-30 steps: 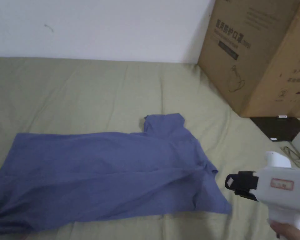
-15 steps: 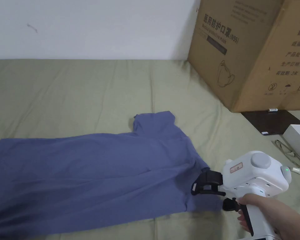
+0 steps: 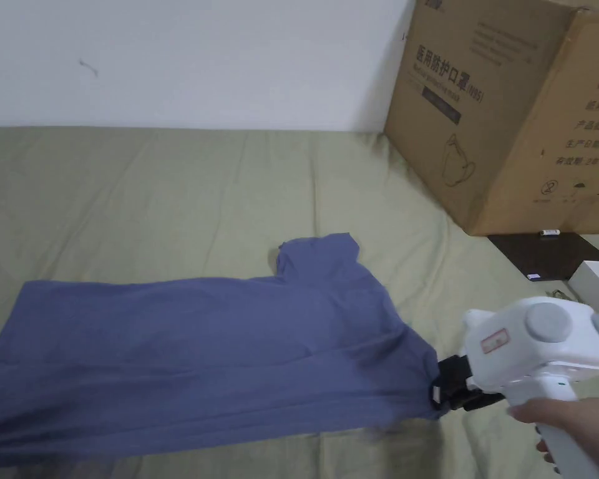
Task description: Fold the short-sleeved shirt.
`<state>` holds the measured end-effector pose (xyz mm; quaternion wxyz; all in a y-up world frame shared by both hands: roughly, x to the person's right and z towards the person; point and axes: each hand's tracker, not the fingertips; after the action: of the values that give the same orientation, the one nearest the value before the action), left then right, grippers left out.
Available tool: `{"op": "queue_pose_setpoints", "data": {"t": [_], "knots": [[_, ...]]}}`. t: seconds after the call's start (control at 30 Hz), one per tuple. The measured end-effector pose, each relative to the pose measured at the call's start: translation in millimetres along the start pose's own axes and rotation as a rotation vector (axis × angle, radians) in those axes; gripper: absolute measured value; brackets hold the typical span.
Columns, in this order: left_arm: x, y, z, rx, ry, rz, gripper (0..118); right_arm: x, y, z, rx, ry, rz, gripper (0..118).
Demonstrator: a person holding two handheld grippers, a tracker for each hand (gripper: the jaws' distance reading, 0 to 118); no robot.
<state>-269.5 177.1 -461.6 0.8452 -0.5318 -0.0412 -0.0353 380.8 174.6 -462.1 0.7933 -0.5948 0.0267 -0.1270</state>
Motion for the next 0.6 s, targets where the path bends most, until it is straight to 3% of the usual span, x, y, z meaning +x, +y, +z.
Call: {"op": "queue_pose_setpoints", "data": {"t": [0.2,0.33,0.5,0.53,0.57,0.6], "knots": [[-11.5,-56.2,37.0,-0.071,-0.086,0.018,4,15.2,-63.9,44.7,-0.057,0.037,-0.029,9],[-7.9,-99.3,26.7,-0.128,-0.148,0.018,4,10.6,-101.3,27.1,-0.097,-0.015,-0.019,9],[-12.2,-121.6,1.0,-0.163,-0.170,0.057,19,5.7,-109.4,-9.4,-0.110,-0.053,-0.045,20],[-14.1,-123.0,0.8,-0.176,-0.162,0.057,31,2.6,-110.7,-7.0,-0.099,-0.075,-0.028,36],[-17.8,-125.7,1.3,-0.193,-0.164,0.060,79,-0.3,-112.0,-4.2,-0.105,-0.118,-0.023,84],[-21.4,-128.4,4.4,-0.202,-0.173,0.064,107,-3.1,-113.9,-0.2,-0.105,-0.119,-0.021,109]]}}
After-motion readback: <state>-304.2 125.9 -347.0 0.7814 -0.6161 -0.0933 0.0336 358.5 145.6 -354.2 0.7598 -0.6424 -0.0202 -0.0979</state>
